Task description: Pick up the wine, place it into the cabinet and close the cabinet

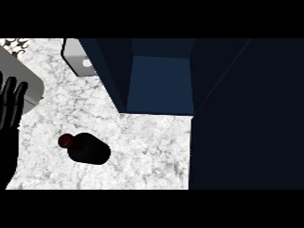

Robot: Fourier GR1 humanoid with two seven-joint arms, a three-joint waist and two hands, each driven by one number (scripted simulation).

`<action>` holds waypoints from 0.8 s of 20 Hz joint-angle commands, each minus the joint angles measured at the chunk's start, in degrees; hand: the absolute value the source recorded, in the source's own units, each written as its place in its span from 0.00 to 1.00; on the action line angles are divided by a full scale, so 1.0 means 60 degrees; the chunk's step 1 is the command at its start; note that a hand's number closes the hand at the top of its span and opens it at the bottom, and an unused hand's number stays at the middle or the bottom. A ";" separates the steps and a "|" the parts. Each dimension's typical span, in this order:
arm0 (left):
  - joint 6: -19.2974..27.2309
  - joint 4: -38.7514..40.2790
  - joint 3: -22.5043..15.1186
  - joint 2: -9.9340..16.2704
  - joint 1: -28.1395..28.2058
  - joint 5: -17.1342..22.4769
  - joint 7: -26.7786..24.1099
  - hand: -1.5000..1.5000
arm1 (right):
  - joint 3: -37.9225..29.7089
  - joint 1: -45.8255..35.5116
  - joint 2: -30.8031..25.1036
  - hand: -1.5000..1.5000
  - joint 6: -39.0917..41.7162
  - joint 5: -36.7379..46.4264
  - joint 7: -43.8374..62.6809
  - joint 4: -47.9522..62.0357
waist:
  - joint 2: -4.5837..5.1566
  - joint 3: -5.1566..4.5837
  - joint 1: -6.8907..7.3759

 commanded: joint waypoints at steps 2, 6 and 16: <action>0.0283 0.0672 -0.0438 -0.0415 0.0098 -0.0581 -0.0328 0.00 | 0.0853 0.0449 0.0211 0.00 0.0021 0.0457 0.0483 -0.0811 | -0.0284 0.0315 -0.0328; 0.1974 0.1067 -0.2064 -0.0758 -0.2218 -0.2359 0.2011 0.00 | 0.1013 0.1461 0.0552 0.00 0.0142 0.0037 -0.0283 -0.1329 | -0.0291 0.0340 -0.0545; 0.5600 0.0658 -0.4951 -0.0773 -0.3332 -0.2162 0.5510 0.00 | 0.2723 0.2991 -0.0310 0.00 0.1942 -0.1810 0.1663 -0.3550 | -0.0328 0.0334 -0.0438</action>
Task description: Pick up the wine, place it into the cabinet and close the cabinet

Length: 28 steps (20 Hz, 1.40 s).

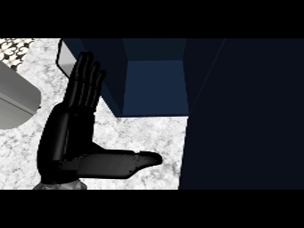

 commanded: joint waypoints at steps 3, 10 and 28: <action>0.2291 0.0293 -0.1659 -0.0026 -0.1641 -0.1047 0.1847 0.00 | 0.0371 0.0820 -0.0094 0.00 0.0032 -0.0170 0.0720 -0.1410 | 0.0011 0.0002 0.0047; 0.2809 -0.0719 -0.2415 -0.0026 -0.2302 -0.2767 0.4260 0.00 | 0.0098 0.0220 -0.0313 0.00 -0.0445 -0.0841 0.2348 -0.2666 | -0.0010 -0.0002 0.0139; 0.3243 -0.1393 -0.3105 -0.0026 -0.3022 -0.5788 0.7140 0.00 | 0.1178 0.0375 -0.0239 0.00 -0.1178 0.0144 0.3432 -0.3582 | -0.0050 -0.0012 0.0115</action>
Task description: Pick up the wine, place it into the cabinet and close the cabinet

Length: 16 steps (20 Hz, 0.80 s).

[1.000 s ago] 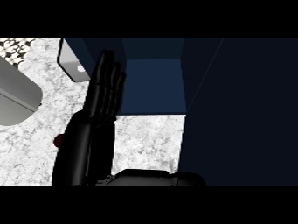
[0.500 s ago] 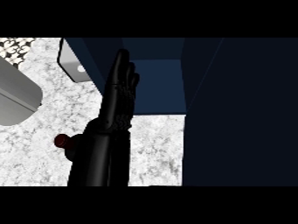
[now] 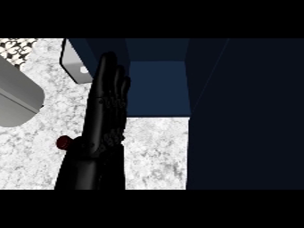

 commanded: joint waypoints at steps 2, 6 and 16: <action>-0.0374 -0.0581 0.0587 -0.0016 0.0006 -0.0379 0.1337 0.00 | -0.0182 0.0881 -0.0387 0.00 0.0063 -0.0605 0.0640 -0.2280 | -0.0009 0.0004 -0.0063; -0.0552 -0.0764 0.0662 -0.0016 0.0491 -0.0521 0.1293 0.00 | -0.0136 0.0304 -0.0364 0.00 -0.0342 -0.0475 0.1455 -0.2572 | 0.0000 -0.0010 -0.0026; -0.1871 -0.1781 0.1735 0.0446 0.1127 -0.0671 0.1317 0.00 | 0.0381 0.0474 -0.0196 0.00 -0.0341 -0.0112 0.0855 -0.1974 | 0.0026 -0.0004 -0.0007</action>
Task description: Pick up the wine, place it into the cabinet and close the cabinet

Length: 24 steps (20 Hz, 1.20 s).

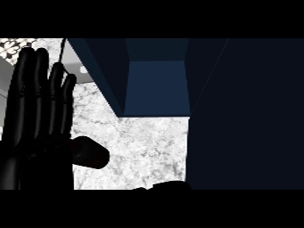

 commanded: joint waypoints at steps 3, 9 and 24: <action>-0.1022 -0.0861 0.0603 0.0361 0.0618 0.0107 0.0732 0.00 | -0.0283 0.0502 -0.0272 0.00 -0.0032 -0.0831 0.0826 -0.2128 | 0.0017 0.0000 0.0020; -0.1016 -0.1333 0.1123 0.0932 0.1739 0.0940 -0.0052 0.00 | -0.0220 0.0416 -0.0266 0.00 -0.0028 -0.0702 0.0646 -0.2019 | 0.0045 -0.0009 -0.0008; -0.0637 -0.1204 0.1889 0.1494 0.4238 0.3117 -0.2213 0.00 | 0.0306 -0.0380 -0.0125 0.00 -0.0751 -0.0239 0.1673 -0.2281 | 0.0046 -0.0030 -0.0017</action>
